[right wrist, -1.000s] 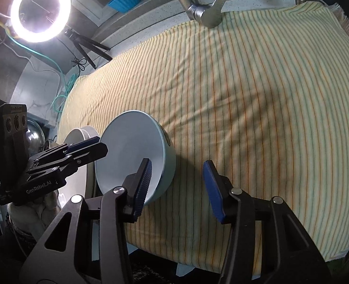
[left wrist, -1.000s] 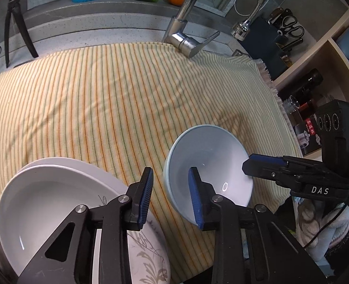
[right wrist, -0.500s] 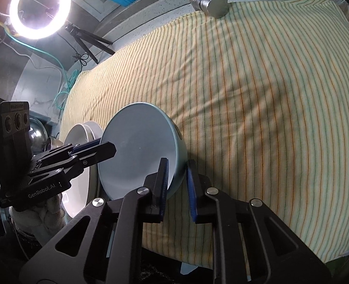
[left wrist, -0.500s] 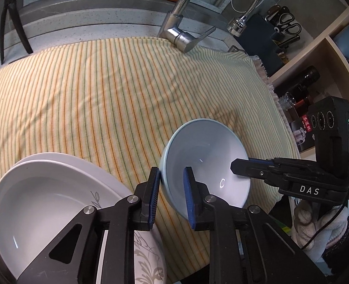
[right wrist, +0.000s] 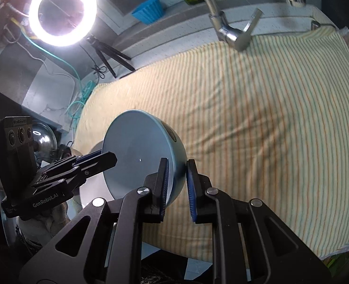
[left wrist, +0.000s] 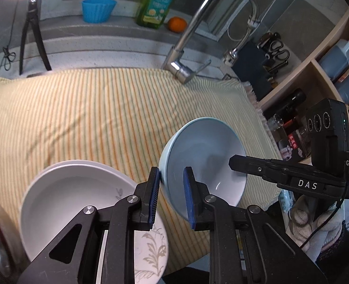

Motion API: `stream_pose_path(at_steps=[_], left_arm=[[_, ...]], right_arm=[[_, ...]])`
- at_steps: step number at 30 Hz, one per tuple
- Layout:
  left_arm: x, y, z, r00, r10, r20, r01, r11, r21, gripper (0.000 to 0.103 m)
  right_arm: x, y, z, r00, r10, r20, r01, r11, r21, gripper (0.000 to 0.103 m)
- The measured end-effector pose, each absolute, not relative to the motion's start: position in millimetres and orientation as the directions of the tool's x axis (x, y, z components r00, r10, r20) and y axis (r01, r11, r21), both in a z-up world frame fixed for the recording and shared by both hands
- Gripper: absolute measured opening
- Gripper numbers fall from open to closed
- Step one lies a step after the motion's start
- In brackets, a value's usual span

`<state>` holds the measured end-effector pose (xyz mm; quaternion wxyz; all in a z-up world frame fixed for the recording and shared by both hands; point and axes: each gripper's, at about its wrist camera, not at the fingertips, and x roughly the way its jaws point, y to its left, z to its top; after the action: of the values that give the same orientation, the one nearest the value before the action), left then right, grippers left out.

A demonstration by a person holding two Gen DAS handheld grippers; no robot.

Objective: Organize plates and bowls
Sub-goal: 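Lift the pale blue-white bowl and carry it toward the steel bowl, then lower the pale blue-white bowl into the steel bowl with the left gripper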

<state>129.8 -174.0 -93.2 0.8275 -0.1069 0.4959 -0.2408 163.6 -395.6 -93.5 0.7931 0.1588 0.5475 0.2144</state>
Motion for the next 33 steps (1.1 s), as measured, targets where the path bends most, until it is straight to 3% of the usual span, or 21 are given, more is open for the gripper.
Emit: stream_pose_path(at_steps=[15,33], left_arm=[[91,-62,-62,0.523,-0.420,-0.741,0.161,0.903,-0.398,0.018],[55,59,-73,0.544,-0.312,-0.779,-0.061,0.911,-0.407,0.018]], right_arm=[[158,-276,-60,0.254,0.598,-0.760,-0.332,0.792,0.512,0.015],[154,-121,-71,0.074,0.651,-0.756,-0.464,0.693,0.551,0.016]])
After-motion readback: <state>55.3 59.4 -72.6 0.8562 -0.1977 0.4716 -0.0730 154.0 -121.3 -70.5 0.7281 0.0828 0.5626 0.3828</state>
